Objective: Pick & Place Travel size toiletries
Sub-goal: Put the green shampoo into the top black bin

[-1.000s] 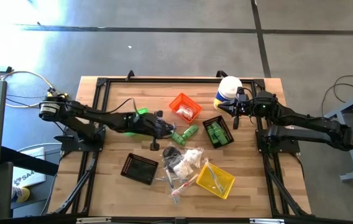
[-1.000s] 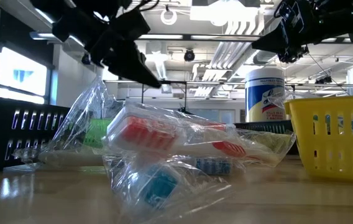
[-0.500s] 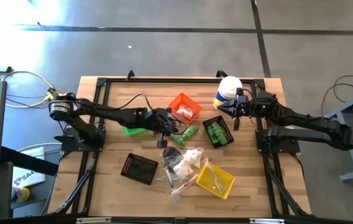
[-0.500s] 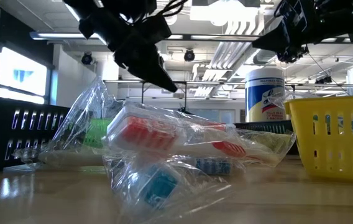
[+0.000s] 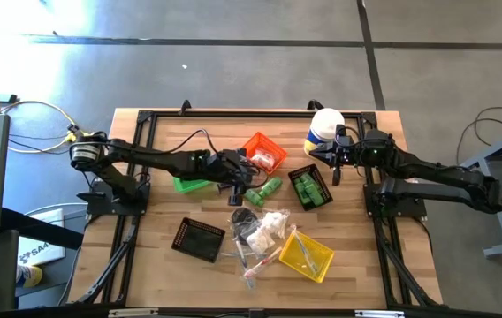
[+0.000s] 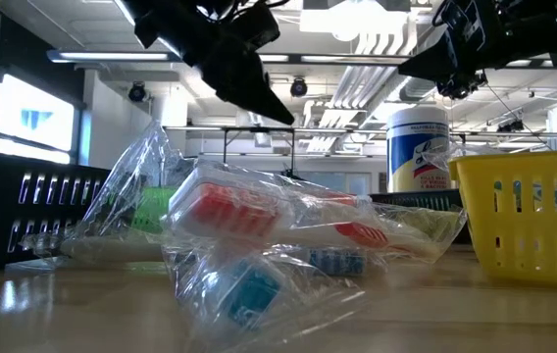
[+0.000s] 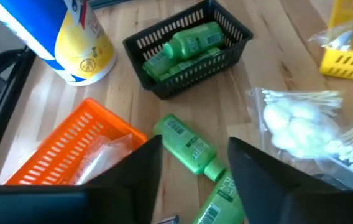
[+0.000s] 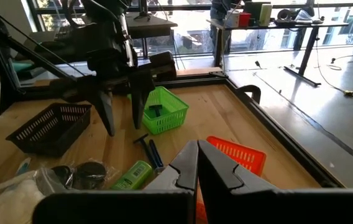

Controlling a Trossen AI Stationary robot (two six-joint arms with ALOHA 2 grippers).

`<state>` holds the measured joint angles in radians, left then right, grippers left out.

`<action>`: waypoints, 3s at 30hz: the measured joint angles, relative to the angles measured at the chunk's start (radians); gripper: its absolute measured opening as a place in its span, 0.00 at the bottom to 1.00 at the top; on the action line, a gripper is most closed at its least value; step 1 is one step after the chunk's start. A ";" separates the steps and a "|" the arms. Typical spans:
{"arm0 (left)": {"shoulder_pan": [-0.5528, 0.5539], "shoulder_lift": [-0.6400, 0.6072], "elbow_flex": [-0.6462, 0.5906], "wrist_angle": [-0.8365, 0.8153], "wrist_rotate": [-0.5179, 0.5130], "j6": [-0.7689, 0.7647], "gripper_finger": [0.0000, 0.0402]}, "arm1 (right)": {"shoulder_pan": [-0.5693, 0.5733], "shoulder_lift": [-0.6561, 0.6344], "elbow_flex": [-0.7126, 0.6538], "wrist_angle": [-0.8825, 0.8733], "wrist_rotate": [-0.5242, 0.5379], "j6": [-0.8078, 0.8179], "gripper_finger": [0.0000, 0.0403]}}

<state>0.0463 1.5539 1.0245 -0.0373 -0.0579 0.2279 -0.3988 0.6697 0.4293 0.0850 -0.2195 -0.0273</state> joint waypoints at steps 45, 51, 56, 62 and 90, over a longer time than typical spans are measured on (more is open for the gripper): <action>0.000 0.225 0.057 -0.131 0.093 0.022 0.68 | 0.000 0.000 0.000 0.001 0.006 -0.003 0.01; 0.000 0.288 0.057 -0.129 0.091 0.002 0.68 | 0.000 0.000 0.000 0.001 0.007 -0.012 0.01; 0.000 0.323 0.058 -0.126 0.093 -0.009 0.68 | 0.000 0.000 0.000 0.001 0.007 -0.029 0.01; 0.002 0.342 0.062 -0.140 0.129 -0.045 0.68 | 0.000 0.001 0.000 0.001 0.007 -0.029 0.01; 0.000 0.346 0.058 -0.127 0.130 -0.053 0.67 | 0.000 0.002 0.000 0.001 0.007 -0.029 0.01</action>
<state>0.0467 1.8998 1.0824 -0.1645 0.0719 0.1750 -0.3988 0.6712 0.4290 0.0856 -0.2123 -0.0567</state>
